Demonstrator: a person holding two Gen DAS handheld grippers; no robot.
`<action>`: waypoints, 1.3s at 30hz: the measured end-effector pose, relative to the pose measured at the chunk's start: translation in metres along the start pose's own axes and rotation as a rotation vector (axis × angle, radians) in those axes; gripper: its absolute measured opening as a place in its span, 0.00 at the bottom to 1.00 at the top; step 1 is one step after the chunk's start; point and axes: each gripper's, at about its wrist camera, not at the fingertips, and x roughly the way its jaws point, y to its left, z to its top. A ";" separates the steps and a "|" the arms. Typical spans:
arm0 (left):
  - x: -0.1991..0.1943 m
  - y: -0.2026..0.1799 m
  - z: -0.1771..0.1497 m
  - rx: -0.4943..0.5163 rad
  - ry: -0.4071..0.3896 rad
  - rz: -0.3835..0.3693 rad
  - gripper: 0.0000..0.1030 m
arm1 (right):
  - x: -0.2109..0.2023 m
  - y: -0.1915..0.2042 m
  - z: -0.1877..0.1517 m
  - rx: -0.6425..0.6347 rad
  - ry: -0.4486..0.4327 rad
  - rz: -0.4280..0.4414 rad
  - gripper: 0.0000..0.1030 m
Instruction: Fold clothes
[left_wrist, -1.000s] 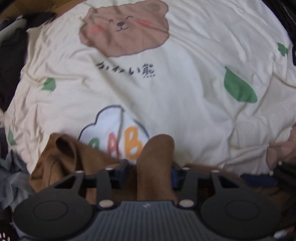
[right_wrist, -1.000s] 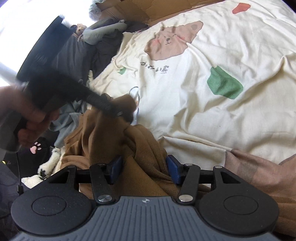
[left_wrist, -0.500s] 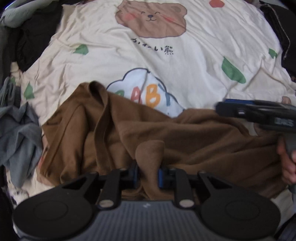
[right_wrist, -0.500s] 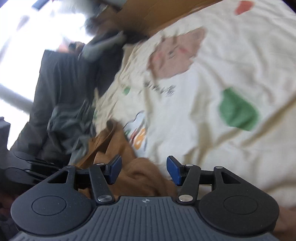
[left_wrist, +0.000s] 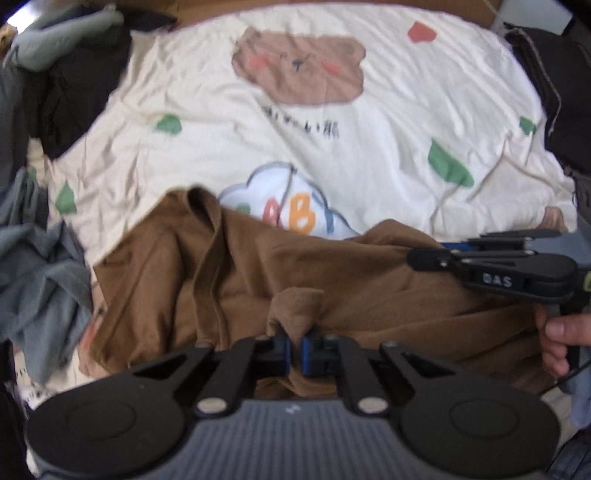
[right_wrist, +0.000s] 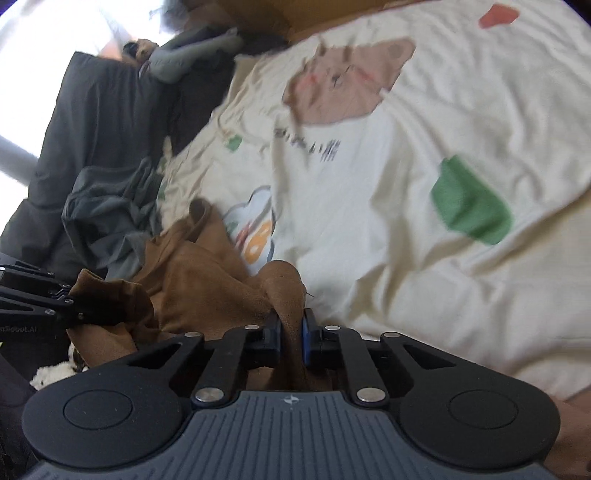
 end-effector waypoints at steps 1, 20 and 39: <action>-0.003 -0.001 0.004 0.001 -0.013 -0.004 0.05 | -0.008 -0.001 0.002 0.011 -0.028 -0.007 0.07; -0.037 -0.086 0.129 0.195 -0.270 -0.081 0.04 | -0.176 -0.046 0.001 0.229 -0.562 -0.198 0.06; -0.011 -0.165 0.229 0.285 -0.288 -0.131 0.04 | -0.223 -0.079 0.003 0.273 -0.682 -0.334 0.03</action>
